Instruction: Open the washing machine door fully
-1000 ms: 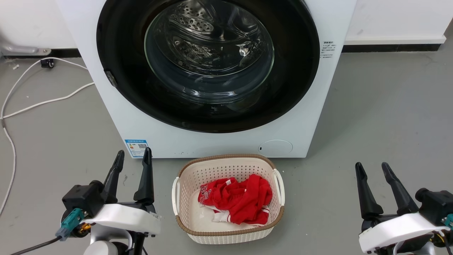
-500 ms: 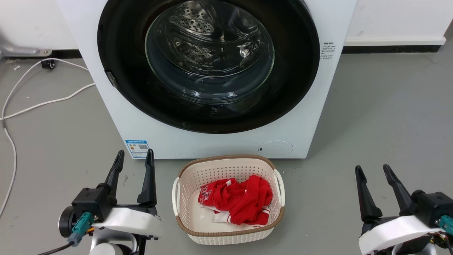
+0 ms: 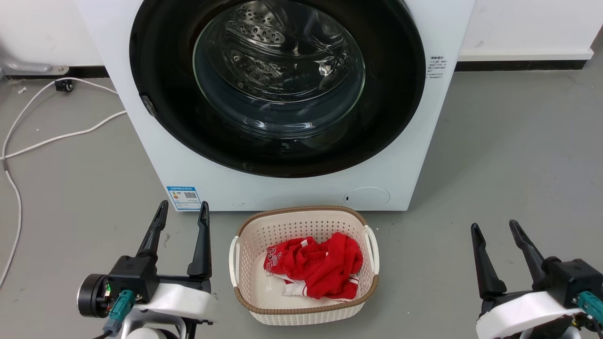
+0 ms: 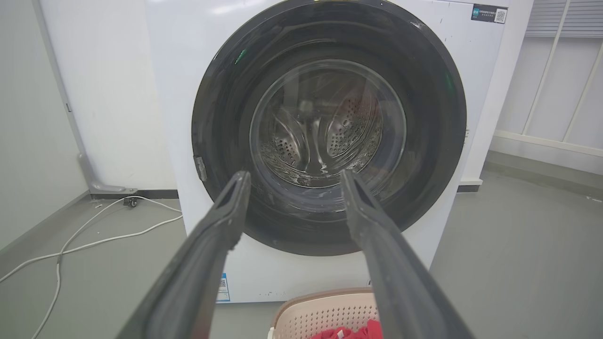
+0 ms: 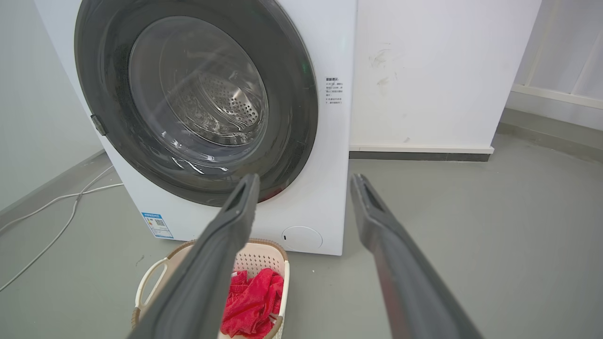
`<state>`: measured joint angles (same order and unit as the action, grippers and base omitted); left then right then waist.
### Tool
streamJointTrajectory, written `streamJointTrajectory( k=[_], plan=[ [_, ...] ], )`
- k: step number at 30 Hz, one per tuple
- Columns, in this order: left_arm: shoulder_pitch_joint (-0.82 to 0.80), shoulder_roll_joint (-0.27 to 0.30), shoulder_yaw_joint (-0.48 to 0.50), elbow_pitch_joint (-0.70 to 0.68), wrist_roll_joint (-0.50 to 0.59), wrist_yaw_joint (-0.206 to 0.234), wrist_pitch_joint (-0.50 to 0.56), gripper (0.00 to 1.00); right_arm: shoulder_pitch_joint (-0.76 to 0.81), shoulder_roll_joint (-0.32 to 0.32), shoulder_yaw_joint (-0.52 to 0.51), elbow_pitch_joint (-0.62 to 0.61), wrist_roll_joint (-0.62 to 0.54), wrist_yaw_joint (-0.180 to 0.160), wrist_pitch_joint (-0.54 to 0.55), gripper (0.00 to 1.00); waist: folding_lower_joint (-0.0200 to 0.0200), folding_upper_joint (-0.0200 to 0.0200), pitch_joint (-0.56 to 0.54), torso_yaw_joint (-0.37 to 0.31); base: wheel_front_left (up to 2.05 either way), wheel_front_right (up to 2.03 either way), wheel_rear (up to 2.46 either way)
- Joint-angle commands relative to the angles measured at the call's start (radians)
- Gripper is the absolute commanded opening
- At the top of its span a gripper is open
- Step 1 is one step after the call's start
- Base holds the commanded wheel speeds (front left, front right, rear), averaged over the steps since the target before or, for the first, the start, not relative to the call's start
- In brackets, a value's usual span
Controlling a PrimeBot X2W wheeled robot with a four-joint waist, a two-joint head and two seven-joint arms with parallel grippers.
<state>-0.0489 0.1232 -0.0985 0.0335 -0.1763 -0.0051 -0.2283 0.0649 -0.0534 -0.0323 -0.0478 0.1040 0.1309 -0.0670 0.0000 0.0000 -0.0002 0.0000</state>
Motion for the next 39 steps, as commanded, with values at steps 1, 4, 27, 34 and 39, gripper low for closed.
streamJointTrajectory(
  k=[1, 4, 27, 34, 39],
  plan=[
    [0.005, 0.002, -0.003, -0.008, 0.022, 0.005, -0.008, 1.0, 0.009, 0.003, 0.0, -0.009, -0.019, 0.0, -0.007, 1.0, 0.0, 0.0, 0.0, 0.0, 0.0, 0.0, 0.0],
    [0.011, -0.001, -0.003, -0.008, 0.041, 0.005, -0.015, 1.0, 0.011, 0.004, -0.001, -0.012, -0.027, 0.0, -0.011, 1.0, 0.0, 0.0, 0.001, 0.001, 0.0, 0.0, 0.0],
    [0.029, -0.03, 0.023, 0.004, 0.122, -0.009, -0.038, 1.0, 0.021, 0.005, -0.011, -0.005, -0.067, 0.0, -0.035, 1.0, 0.0, 0.0, 0.003, 0.005, 0.0, 0.0, 0.0],
    [0.032, -0.036, 0.029, 0.006, 0.126, -0.013, -0.037, 1.0, 0.021, 0.005, -0.016, 0.002, -0.058, 0.0, -0.038, 1.0, 0.0, 0.0, 0.004, 0.006, 0.0, 0.0, 0.0],
    [0.034, -0.04, 0.032, 0.009, 0.129, -0.017, -0.037, 1.0, 0.02, 0.005, -0.013, 0.007, -0.048, 0.0, -0.033, 0.0, 0.0, 0.0, 0.004, 0.004, 0.0, 0.0, 0.0]
  ],
)
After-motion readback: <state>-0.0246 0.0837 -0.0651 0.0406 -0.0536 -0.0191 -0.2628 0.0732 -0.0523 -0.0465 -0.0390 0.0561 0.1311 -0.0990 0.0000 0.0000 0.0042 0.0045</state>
